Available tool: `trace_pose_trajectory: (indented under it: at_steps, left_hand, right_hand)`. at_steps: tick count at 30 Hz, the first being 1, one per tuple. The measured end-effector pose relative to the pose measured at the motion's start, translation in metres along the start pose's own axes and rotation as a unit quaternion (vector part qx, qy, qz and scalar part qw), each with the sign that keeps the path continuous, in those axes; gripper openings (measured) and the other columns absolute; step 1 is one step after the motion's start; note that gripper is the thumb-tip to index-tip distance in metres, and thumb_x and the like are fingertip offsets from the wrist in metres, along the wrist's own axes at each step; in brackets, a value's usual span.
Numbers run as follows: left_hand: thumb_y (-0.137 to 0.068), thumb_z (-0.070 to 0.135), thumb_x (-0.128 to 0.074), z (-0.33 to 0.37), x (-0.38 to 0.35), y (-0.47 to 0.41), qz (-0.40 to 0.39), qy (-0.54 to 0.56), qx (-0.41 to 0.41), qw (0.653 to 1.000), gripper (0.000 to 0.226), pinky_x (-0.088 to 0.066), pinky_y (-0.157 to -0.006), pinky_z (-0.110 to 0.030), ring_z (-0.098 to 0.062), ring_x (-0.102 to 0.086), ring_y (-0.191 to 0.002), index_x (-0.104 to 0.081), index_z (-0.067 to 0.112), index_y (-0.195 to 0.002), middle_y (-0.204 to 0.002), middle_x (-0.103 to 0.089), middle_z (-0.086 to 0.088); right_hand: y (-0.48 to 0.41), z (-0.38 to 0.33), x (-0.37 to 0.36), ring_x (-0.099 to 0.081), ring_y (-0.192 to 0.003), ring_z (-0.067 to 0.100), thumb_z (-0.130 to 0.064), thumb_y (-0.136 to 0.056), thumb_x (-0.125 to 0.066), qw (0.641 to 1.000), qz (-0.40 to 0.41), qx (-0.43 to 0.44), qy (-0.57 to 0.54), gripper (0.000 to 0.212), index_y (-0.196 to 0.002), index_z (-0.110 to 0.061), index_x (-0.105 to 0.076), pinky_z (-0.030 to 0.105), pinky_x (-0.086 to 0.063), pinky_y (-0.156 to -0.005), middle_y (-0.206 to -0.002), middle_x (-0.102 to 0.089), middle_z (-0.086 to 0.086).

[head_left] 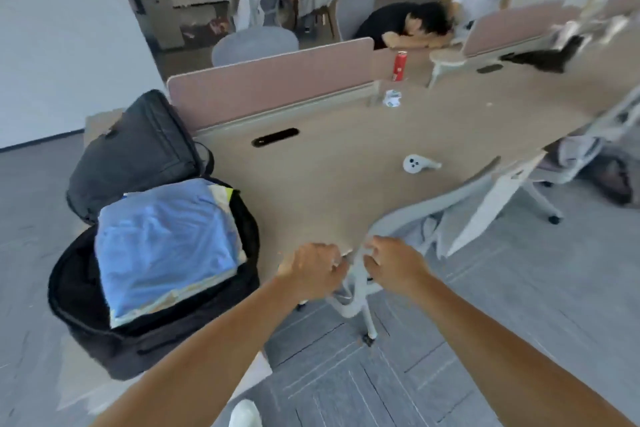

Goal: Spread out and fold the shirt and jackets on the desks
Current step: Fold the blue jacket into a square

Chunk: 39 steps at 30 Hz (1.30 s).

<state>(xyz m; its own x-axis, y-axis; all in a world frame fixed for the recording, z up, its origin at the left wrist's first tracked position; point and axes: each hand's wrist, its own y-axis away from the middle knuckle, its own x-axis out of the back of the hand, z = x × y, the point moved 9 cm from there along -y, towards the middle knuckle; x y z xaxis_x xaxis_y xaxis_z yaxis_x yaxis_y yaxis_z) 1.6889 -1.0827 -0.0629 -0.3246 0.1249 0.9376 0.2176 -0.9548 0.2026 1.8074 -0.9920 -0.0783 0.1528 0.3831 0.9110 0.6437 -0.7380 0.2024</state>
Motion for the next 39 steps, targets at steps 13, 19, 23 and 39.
trace_pose_trajectory:
  at_steps: [13,19,23,39]
  left_hand:
    - [-0.094,0.052,-0.051,0.450,-0.121,-0.108,-0.138,-0.012,-0.247,0.959,0.033,-0.052,-0.084,-0.033,-0.024,-0.065,-0.098,-0.069,0.025,-0.099,-0.103,-0.070,0.002]
    - [-0.095,0.050,-0.051,0.636,-0.173,-0.180,-0.171,-0.013,-0.353,0.920,0.031,-0.051,-0.086,-0.032,-0.019,-0.064,-0.100,-0.068,0.026,-0.106,-0.109,-0.070,0.006]
    - [-0.096,0.048,-0.051,0.750,-0.186,-0.237,-0.195,0.000,-0.388,0.901,0.030,-0.053,-0.084,-0.034,-0.019,-0.065,-0.097,-0.067,0.024,-0.107,-0.109,-0.070,0.003]
    - [-0.095,0.045,-0.055,1.168,-0.236,-0.439,-0.170,-0.070,-0.461,0.868,0.026,-0.053,-0.085,-0.035,-0.018,-0.064,-0.093,-0.068,0.024,-0.103,-0.102,-0.069,0.005]
  right_hand:
    - [0.304,0.453,0.146,-0.065,-0.106,0.024,-0.039,-0.097,-0.053,0.907,0.170,-0.371,-0.103,0.032,-0.126,-0.027,-0.060,0.037,-0.054,-0.090,-0.111,-0.071,-0.003]
    - [0.377,0.606,0.201,-0.065,-0.099,0.021,-0.039,-0.096,-0.055,0.847,0.207,-0.479,-0.101,0.030,-0.123,-0.027,-0.062,0.040,-0.056,-0.085,-0.111,-0.068,-0.004]
    - [0.394,0.691,0.265,-0.062,-0.091,0.017,-0.038,-0.097,-0.055,0.823,0.217,-0.519,-0.079,0.029,-0.123,-0.026,-0.063,0.035,-0.054,-0.081,-0.111,-0.069,-0.004]
    - [0.459,1.099,0.418,-0.066,-0.093,0.021,-0.029,-0.096,-0.057,0.757,0.331,-0.552,-0.111,0.026,-0.117,-0.019,-0.069,0.041,-0.056,-0.086,-0.104,-0.071,-0.001]
